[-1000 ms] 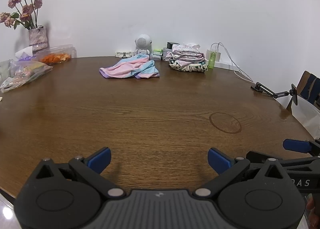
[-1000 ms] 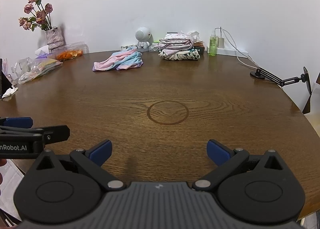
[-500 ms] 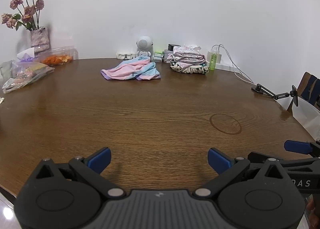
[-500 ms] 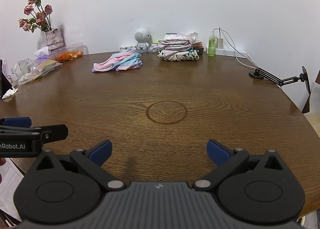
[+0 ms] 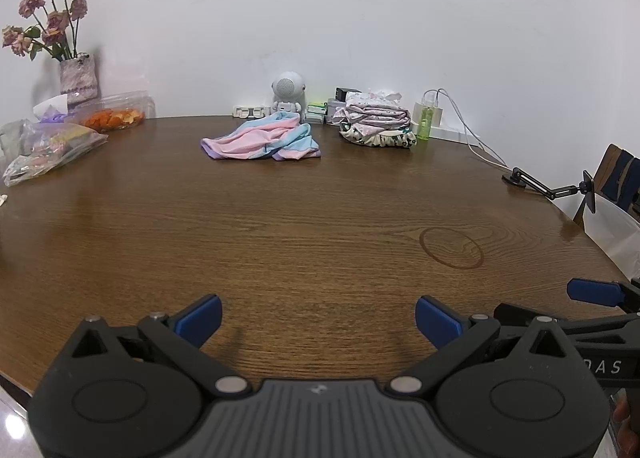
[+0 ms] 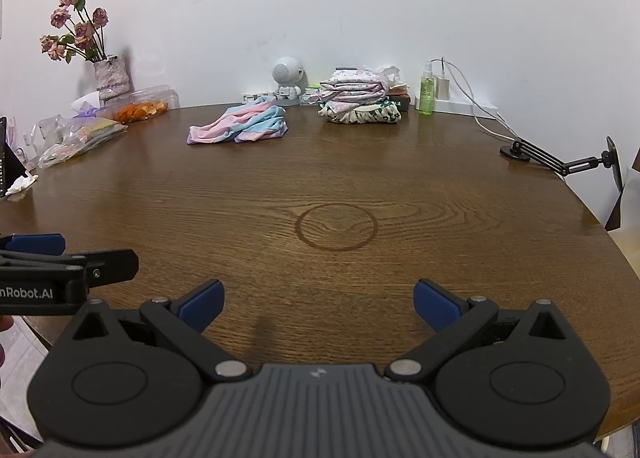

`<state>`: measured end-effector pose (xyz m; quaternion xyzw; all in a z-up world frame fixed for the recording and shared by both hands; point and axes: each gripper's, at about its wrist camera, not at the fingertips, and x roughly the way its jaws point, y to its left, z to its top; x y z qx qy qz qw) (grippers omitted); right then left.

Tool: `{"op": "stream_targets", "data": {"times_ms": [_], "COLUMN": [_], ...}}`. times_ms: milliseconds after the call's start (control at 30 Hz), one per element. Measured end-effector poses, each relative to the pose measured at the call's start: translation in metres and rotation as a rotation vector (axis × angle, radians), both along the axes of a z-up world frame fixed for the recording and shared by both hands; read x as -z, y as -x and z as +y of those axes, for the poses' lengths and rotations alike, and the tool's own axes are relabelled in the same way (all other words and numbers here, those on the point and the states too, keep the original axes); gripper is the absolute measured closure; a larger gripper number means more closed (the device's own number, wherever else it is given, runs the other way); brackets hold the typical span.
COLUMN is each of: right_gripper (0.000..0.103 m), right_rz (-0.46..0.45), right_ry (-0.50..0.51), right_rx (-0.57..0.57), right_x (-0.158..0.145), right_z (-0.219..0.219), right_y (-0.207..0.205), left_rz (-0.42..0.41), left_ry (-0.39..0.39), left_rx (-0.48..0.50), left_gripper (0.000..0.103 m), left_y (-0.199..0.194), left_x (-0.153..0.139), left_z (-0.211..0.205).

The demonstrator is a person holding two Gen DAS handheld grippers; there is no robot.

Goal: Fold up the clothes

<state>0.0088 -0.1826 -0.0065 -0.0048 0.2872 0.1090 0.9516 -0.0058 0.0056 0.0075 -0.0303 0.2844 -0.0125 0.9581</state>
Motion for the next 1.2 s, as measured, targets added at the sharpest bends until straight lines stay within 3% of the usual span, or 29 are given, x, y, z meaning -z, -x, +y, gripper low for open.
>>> {"op": "stream_targets", "data": {"times_ms": [367,667,833,1100,1200], "right_gripper": [0.0,0.0,0.0,0.001,0.016], "right_rz": [-0.025,-0.035,-0.024,0.011,0.026], "right_ry": [-0.009,-0.035,0.003,0.019,0.032], "right_rx": [-0.047,-0.152,-0.202,-0.256,-0.237], "right_x": [-0.014,-0.053,-0.065,-0.073,-0.071], "right_z": [0.008,0.024,0.05,0.108,0.122], "right_y": [-0.012,-0.075,-0.138,-0.278,-0.34], "left_rz": [-0.019,-0.012,-0.003,0.059,0.11], "left_ry": [0.002,0.019,0.004,-0.026,-0.003], "left_rx": [-0.002,-0.03,-0.062,-0.184,-0.228], "left_gripper": [0.0,0.0,0.001,0.007,0.011], "left_y": [-0.013,-0.093,-0.151,-0.283,-0.333], "left_x": [-0.012,-0.044,-0.058,-0.042,-0.028], "left_z": [0.009,0.037,0.051,0.098,0.121]}}
